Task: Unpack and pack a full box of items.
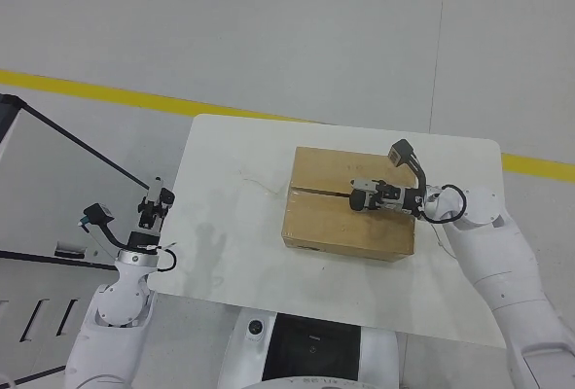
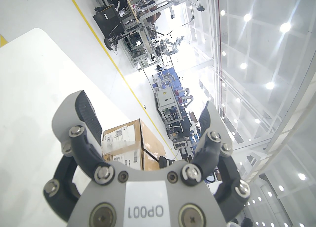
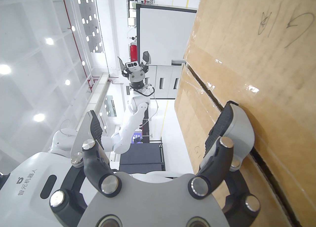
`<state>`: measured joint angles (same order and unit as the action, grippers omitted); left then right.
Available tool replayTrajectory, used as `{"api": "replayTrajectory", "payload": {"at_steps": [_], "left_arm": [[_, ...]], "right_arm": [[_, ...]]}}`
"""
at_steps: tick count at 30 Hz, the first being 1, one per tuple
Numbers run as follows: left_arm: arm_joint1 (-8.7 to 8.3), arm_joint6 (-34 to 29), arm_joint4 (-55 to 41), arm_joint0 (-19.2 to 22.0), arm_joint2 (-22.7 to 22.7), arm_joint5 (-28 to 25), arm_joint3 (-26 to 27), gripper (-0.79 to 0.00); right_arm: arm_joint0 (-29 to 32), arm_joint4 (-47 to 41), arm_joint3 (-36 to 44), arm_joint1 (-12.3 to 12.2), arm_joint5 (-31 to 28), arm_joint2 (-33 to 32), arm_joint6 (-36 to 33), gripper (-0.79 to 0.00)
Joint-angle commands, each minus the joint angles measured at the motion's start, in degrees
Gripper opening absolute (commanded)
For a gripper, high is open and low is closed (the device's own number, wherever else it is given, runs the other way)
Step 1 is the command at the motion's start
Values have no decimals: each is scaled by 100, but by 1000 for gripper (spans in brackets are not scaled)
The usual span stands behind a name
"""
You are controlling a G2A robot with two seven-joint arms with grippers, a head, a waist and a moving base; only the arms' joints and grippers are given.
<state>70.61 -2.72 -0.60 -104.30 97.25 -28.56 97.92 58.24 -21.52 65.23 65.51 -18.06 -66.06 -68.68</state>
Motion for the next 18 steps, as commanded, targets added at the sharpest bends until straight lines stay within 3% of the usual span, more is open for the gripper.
{"api": "replayTrajectory", "payload": {"at_steps": [1,13,18], "left_arm": [[0,0,0,0,0,1,0,0],[2,16,-35,109,36,32,77,0],[66,727,363,310,-92,-325,147,0]], "right_arm": [[0,0,0,0,0,0,0,0],[0,0,0,0,0,0,0,0],[112,27,176,-14,-67,-66,273,0]]}}
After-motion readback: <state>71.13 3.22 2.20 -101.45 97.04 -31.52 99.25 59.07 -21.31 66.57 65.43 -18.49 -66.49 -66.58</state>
